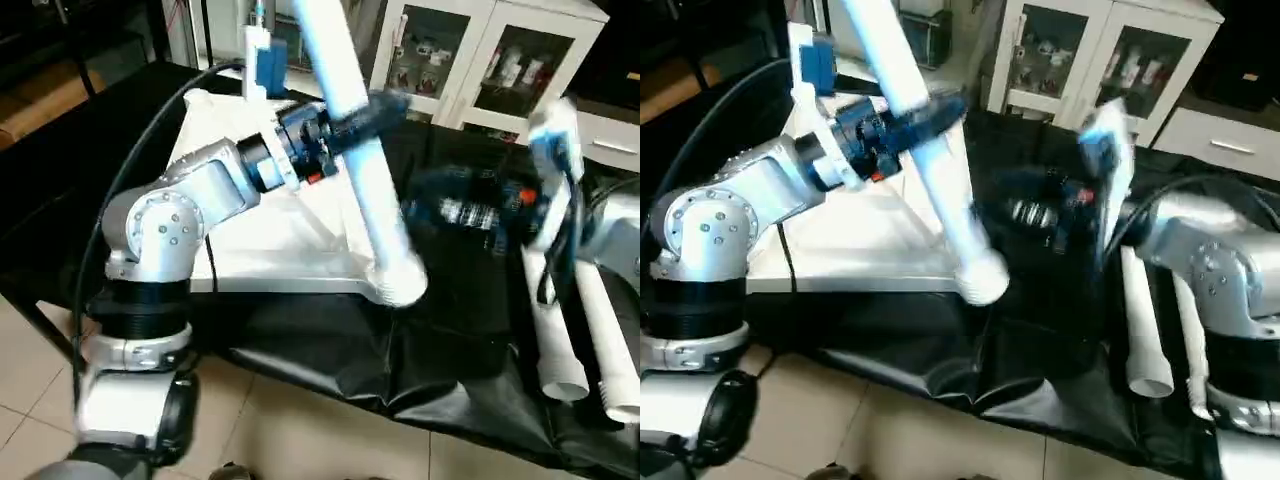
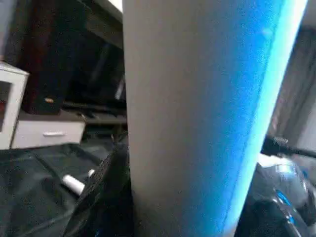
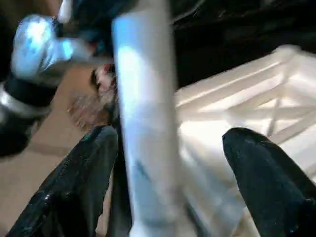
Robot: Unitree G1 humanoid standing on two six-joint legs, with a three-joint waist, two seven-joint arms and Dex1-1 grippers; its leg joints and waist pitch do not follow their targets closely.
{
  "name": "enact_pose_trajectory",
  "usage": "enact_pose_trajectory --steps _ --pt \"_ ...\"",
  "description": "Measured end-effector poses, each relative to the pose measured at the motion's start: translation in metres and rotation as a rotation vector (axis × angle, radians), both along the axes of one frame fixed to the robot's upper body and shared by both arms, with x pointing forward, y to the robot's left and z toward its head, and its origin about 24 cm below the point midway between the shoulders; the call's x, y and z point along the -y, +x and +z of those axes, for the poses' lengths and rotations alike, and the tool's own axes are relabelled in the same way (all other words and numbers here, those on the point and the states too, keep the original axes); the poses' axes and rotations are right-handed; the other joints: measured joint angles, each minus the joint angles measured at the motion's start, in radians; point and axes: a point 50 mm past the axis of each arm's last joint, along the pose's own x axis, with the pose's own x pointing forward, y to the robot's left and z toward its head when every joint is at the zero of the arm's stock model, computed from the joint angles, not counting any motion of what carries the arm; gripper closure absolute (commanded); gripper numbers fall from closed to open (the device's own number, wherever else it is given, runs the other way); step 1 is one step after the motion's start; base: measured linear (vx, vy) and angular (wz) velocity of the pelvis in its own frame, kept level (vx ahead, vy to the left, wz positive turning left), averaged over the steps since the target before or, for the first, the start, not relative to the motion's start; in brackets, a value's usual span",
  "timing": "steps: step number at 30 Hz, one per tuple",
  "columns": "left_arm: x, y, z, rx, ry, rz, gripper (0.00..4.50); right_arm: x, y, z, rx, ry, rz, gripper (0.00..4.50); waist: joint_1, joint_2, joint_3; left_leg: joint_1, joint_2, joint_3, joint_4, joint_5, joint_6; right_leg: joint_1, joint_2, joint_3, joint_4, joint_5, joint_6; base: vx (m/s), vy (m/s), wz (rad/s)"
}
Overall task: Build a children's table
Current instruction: Pick table leg
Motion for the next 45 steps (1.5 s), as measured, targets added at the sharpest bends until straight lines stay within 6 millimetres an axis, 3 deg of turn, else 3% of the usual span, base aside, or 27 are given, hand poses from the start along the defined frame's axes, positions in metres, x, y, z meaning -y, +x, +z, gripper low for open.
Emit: enact_pose_trajectory --steps 15,29,45 --pt "0.013 -0.004 0.000 0.088 0.131 -0.152 2.73 -0.022 -0.003 -0.030 -0.072 -0.163 0.081 0.76 0.009 0.000 0.000 0.000 0.000 0.000 0.001 -0.001 -0.001 0.000 0.000 0.000 0.000 0.001 -0.001 0.000 0.000 0.00" --pt "0.025 -0.010 0.002 0.124 0.156 -0.253 2.73 -0.035 -0.005 -0.040 -0.041 -0.228 0.119 0.76 0.009 0.001 0.000 0.000 0.000 0.000 0.001 -0.002 -0.004 0.001 0.000 0.000 0.000 0.002 -0.002 0.000 0.000 0.00" --pt "0.027 -0.013 0.001 0.139 0.182 -0.294 2.73 -0.040 -0.009 -0.046 -0.047 -0.256 0.147 2.19 0.008 0.001 0.000 0.001 0.001 0.000 0.001 -0.002 -0.005 0.001 0.000 0.000 0.002 0.002 -0.002 0.000 0.000 0.00"
